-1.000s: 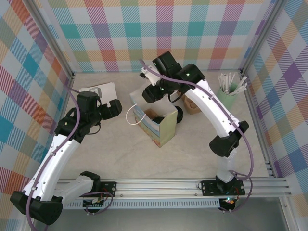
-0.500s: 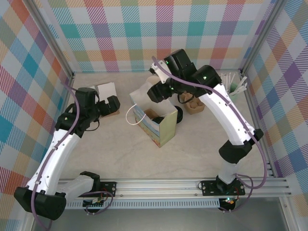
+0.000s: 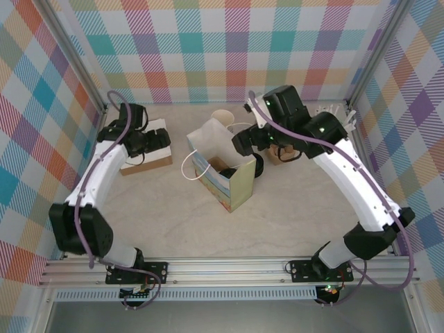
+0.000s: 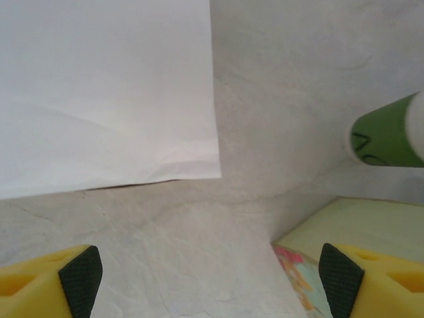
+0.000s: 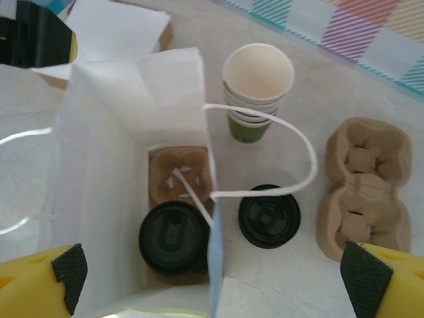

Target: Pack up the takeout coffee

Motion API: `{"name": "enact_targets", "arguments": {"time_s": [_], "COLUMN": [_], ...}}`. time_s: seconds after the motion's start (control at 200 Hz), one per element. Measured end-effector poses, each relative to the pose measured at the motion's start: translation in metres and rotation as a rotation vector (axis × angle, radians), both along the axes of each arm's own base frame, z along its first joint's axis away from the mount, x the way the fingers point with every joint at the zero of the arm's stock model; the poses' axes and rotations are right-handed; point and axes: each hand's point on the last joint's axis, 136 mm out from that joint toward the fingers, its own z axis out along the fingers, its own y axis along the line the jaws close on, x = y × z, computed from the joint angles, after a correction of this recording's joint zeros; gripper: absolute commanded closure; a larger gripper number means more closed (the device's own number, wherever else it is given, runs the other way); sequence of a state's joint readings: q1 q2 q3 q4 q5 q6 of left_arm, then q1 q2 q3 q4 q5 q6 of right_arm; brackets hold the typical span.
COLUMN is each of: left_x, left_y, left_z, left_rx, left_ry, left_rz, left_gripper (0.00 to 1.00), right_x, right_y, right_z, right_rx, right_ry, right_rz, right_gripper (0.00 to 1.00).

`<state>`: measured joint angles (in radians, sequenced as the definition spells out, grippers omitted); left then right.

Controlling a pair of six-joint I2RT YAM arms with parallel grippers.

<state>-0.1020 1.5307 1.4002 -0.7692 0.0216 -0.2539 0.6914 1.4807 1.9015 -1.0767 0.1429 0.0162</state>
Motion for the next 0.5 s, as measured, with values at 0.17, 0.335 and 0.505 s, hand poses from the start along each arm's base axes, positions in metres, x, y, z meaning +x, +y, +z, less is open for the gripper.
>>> {"name": "enact_targets", "arguments": {"time_s": [0.17,0.335,0.505], "left_x": [0.028,0.053,0.074], "left_y": [-0.001,-0.009,-0.022], "left_z": [-0.041,-0.075,-0.097], "left_rx": [0.091,0.194,0.303], "left_ry": [0.122,0.210,0.264], "left_rz": [-0.048,-0.098,-0.142], "left_gripper": [0.20,0.22,0.27], "right_x": [0.001,0.001,0.001], "right_y": [-0.025,-0.044,-0.057], "right_z": [0.002,0.000,-0.008], "right_rx": [0.005,-0.001,-0.016], "right_ry": [-0.036,-0.048,-0.043], "right_rz": [-0.075,-0.131,-0.167], "right_gripper": [0.00,0.00,0.00]}}
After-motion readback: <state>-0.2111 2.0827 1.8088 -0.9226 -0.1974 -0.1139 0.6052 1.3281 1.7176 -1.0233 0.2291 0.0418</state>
